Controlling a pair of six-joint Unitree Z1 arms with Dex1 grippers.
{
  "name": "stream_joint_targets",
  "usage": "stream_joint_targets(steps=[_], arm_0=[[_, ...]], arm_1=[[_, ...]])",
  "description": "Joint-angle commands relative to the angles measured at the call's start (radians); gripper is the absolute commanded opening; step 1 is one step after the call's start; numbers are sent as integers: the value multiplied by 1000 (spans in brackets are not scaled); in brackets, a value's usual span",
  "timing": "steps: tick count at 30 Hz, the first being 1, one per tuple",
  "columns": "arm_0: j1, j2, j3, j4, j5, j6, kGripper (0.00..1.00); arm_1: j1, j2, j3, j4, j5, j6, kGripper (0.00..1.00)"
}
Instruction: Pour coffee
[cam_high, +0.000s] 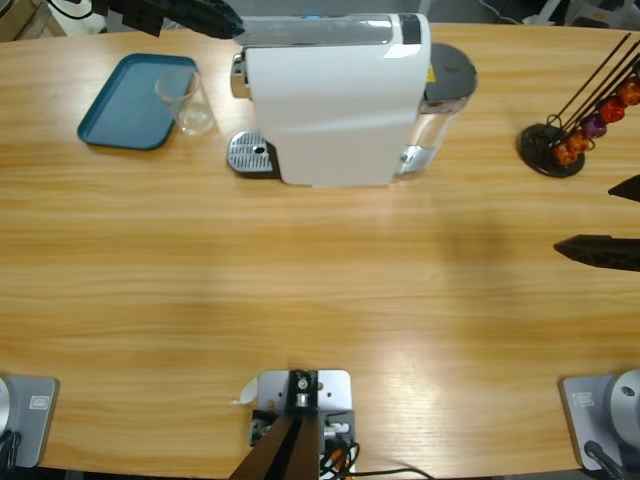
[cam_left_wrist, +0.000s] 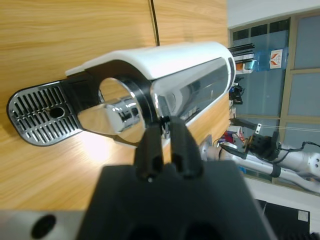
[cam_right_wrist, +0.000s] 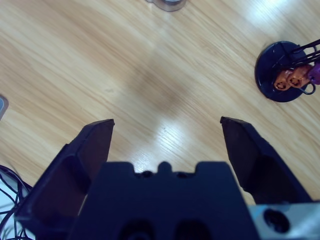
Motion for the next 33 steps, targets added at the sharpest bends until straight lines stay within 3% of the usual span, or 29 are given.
stream_joint_targets(steps=[1,14,18,19,20,21,22,25,27,31,33], arm_0=[[-10,34,0,-8,-7,12,0],[-102,35,-237,9,-12,2,0],[-131,70,-282,-49,-114,12,25],[-146,91,-295,-104,-173,15,423],[-159,107,-309,-136,-207,18,695],[-176,114,-313,-174,-220,32,907],[-190,115,-313,-209,-222,56,992],[-219,113,-309,-276,-221,107,1000],[-236,92,-288,-276,-179,160,999],[-241,-2,-130,-257,-2,237,996],[-242,-72,-77,-156,169,304,996]], arm_1=[[-7,11,28,2,7,9,936],[-7,8,28,2,6,9,918],[-7,8,28,2,6,9,929],[-7,7,28,2,6,9,947],[-7,6,28,2,5,9,963],[-7,4,28,2,5,9,985],[-7,0,29,1,4,9,995],[-7,-52,35,0,-24,42,1000],[-18,-132,45,-22,-99,127,1000],[-176,-237,62,-83,-150,185,982],[-234,-257,58,-99,-166,185,982]])
